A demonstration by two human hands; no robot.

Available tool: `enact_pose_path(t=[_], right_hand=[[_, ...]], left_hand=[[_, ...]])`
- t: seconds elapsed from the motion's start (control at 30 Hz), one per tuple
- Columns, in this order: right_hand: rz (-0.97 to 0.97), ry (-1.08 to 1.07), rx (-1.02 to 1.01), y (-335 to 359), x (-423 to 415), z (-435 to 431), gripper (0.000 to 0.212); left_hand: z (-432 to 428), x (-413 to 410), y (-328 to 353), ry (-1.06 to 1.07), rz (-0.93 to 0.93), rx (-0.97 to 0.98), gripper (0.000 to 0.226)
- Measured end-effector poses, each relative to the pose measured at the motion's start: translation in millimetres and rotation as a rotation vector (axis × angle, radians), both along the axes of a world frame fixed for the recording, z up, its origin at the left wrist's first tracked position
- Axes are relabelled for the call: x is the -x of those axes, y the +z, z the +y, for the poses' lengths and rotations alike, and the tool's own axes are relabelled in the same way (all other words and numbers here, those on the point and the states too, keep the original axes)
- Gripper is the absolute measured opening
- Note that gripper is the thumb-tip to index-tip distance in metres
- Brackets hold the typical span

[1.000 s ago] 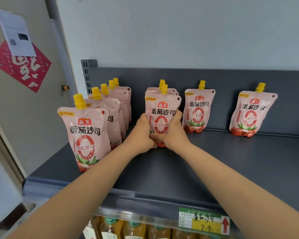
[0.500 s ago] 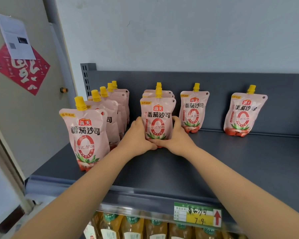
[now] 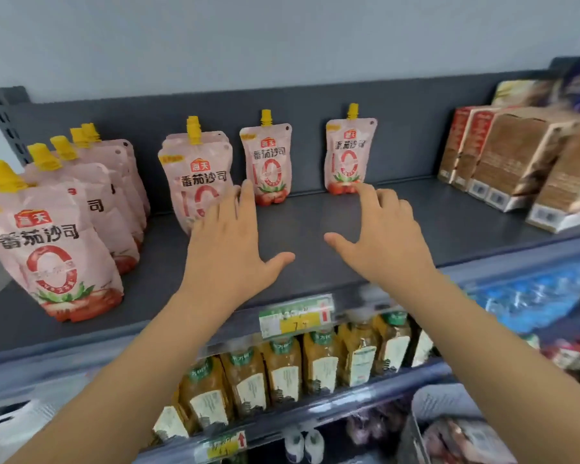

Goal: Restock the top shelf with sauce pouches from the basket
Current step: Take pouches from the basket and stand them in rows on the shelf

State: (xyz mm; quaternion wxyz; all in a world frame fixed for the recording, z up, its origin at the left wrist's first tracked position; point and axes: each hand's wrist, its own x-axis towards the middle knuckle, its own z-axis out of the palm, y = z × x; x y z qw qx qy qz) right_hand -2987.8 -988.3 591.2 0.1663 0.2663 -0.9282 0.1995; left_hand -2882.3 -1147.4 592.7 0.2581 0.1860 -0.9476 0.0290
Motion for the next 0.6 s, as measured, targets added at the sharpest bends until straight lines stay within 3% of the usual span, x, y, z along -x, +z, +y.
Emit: enact_pose_path(t=[0.23, 0.33, 0.43, 0.6], right_hand=[[-0.01, -0.305, -0.007, -13, -56, 131, 0.079], [-0.077, -0.407, -0.003, -32, -74, 180, 0.077], [-0.189, -0.497, 0.005, -62, -79, 221, 0.075], [-0.468, -0.555, -0.006, -125, -48, 276, 0.073]], left_hand=[[101, 0, -17, -0.479, 0.084, 0.076, 0.088], [152, 0, -46, -0.722, 0.074, 0.018, 0.077], [196, 6, -86, -0.844, -0.052, 0.007, 0.075], [252, 40, -153, -0.843, -0.383, 0.022, 0.078]])
